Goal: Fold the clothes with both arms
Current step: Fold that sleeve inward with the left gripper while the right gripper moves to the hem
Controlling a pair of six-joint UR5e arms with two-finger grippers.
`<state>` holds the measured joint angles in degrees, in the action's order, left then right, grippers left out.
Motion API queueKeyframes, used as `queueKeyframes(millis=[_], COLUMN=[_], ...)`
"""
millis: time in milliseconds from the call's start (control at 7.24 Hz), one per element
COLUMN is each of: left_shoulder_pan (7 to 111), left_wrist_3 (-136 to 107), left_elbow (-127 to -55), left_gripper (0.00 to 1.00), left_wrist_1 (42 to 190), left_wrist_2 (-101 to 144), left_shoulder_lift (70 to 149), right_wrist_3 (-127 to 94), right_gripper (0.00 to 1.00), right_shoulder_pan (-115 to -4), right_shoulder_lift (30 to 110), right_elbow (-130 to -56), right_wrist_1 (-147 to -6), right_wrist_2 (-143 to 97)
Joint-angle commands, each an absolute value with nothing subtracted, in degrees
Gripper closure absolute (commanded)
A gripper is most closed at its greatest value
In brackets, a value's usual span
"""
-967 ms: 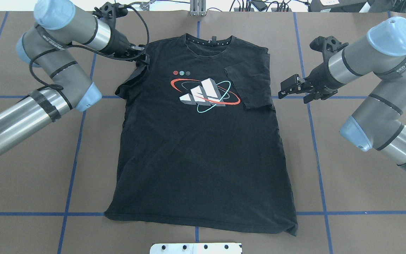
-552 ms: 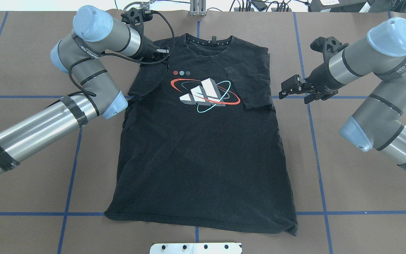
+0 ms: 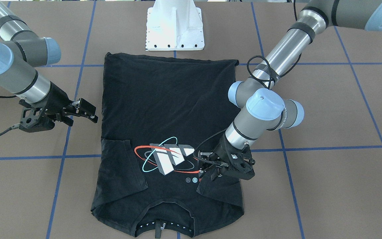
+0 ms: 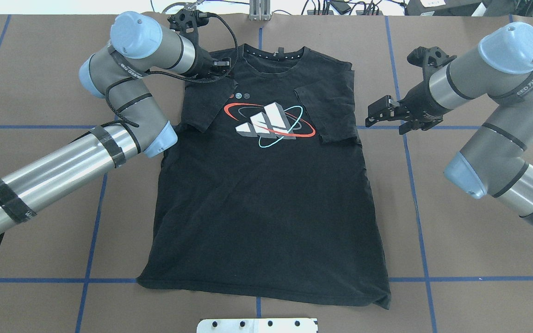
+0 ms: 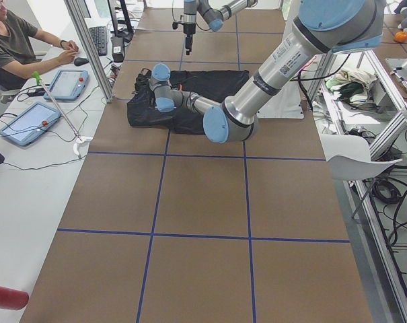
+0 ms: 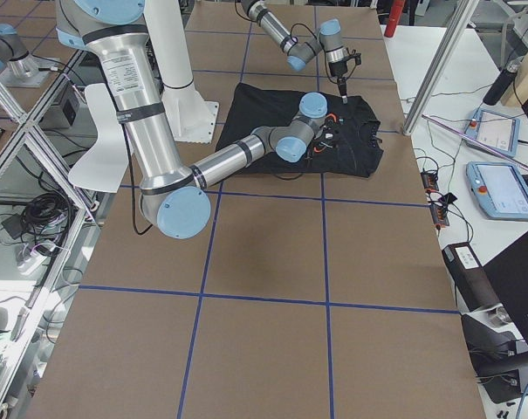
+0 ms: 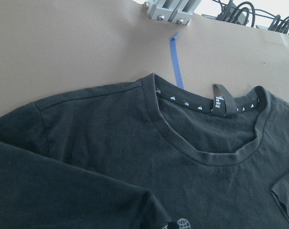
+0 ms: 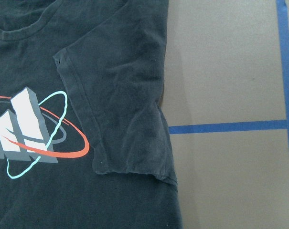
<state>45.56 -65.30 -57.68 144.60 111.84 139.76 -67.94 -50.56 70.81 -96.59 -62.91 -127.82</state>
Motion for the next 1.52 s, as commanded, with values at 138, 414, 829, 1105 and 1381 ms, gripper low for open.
queueKeyframes(millis=[138,414,829,1105,1381], left_shoulder_pan=[45.7,45.62,45.62,45.62,45.62], left_wrist_3=[-71.61,-71.72,-74.09,-74.27,-74.27], left_elbow=[-76.57,-82.78,-82.88,-82.97,-82.97], left_gripper=[0.0,0.0,0.0,0.0,0.0], left_wrist_1=[144.23,144.23,144.23,144.14,144.14], left_wrist_2=[120.47,120.67,120.59,120.59,120.32], left_shoulder_lift=[125.74,119.81,119.71,119.62,119.62], right_wrist_3=[-92.04,-101.55,-126.16,-132.86,-135.44], right_gripper=[0.0,0.0,0.03,0.09,0.17], right_shoulder_pan=[-39.16,-27.75,-9.4,-3.71,-1.16], right_shoulder_lift=[72.41,79.31,85.76,88.84,93.49], right_elbow=[-104.28,-120.23,-127.26,-127.54,-127.35], right_wrist_1=[-68.6,-83.09,-82.7,-82.88,-82.71], right_wrist_2=[-110.8,-102.96,-84.82,-79.63,-79.89])
